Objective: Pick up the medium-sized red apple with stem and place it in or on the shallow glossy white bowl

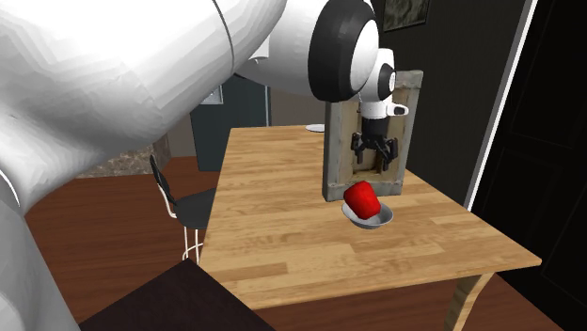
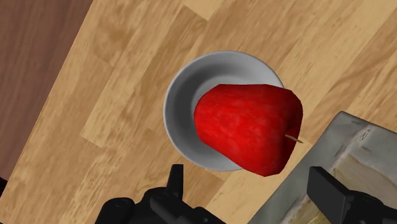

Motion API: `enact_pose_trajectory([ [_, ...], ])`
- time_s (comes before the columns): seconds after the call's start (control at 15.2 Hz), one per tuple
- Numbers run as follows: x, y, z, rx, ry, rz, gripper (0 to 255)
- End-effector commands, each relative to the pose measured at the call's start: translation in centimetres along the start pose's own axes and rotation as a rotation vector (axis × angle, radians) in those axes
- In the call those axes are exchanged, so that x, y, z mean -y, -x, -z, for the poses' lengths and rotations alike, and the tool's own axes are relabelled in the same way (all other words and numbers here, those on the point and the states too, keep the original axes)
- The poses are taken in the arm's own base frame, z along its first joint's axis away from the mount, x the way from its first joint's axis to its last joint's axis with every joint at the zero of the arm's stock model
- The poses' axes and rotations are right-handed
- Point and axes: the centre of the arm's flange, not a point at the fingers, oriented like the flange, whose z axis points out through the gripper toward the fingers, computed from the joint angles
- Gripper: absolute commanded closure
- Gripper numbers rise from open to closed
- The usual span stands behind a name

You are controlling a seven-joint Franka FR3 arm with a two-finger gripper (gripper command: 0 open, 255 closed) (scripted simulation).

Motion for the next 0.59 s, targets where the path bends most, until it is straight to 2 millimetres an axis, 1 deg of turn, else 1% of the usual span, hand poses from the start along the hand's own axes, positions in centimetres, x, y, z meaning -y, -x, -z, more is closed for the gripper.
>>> enact_pose_trajectory([
  [0.0,0.0,0.0,2.2,0.0,0.0,0.0,0],
  [0.07,0.0,0.0,3.3,0.0,0.0,0.0,0],
  [0.53,0.0,0.0,3.3,0.0,0.0,0.0,0],
])
